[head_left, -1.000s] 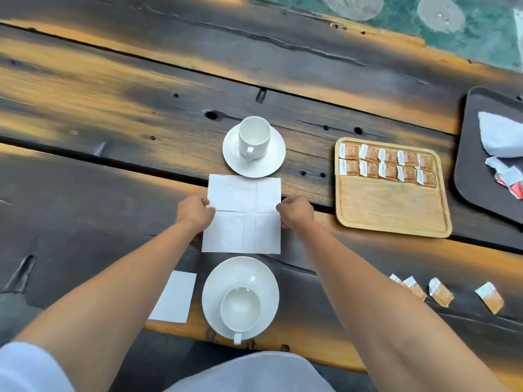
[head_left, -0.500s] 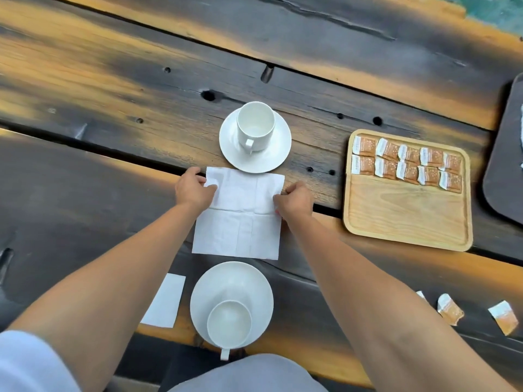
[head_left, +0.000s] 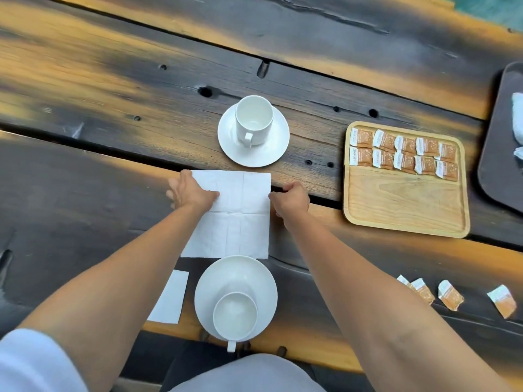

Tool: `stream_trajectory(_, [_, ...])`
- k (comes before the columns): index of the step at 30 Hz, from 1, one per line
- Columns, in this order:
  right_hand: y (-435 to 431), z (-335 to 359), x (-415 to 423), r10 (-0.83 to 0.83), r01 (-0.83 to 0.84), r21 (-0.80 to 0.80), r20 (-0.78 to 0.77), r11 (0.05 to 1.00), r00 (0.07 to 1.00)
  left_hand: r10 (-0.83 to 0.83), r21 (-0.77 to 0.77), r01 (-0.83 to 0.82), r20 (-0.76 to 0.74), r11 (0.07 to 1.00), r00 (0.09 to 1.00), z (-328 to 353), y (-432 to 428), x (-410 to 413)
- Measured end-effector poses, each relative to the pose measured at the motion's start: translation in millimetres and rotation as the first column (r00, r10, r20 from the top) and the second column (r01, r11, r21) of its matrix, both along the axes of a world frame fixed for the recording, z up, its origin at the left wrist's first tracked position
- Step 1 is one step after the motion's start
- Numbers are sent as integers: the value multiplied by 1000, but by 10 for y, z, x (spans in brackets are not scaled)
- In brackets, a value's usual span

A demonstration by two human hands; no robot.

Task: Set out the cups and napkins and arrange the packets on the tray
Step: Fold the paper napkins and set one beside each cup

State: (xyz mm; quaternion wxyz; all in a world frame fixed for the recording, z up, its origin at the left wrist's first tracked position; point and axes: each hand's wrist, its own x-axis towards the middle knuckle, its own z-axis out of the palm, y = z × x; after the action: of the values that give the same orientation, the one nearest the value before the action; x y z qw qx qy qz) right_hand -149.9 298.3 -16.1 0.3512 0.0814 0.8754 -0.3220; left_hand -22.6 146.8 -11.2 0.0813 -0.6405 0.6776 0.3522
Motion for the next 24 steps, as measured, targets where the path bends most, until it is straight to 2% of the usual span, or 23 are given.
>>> stream_trajectory(4, [-24,-51,132,-102,120,-179,107,976,989,22,49,-19,-60,999,998,-50,-14,43])
stream_trajectory(10, [-26,-58,135,-187,213,-276,119,937,975,3,8,-2,-139,1000,990,-83,-137,143])
stream_trajectory(17, [99,181,118,-111,151,-318,142,936,984,60,3,-61,-257,998,964,58,-184,195])
stream_trajectory(21, [154,387,73,-106,138,-326,114,935,988,86,125,-32,-447,992,890,239,-193,211])
stream_trajectory(24, [177,538,30,-88,114,-345,90,931,992,73,168,21,-536,986,841,425,-214,228])
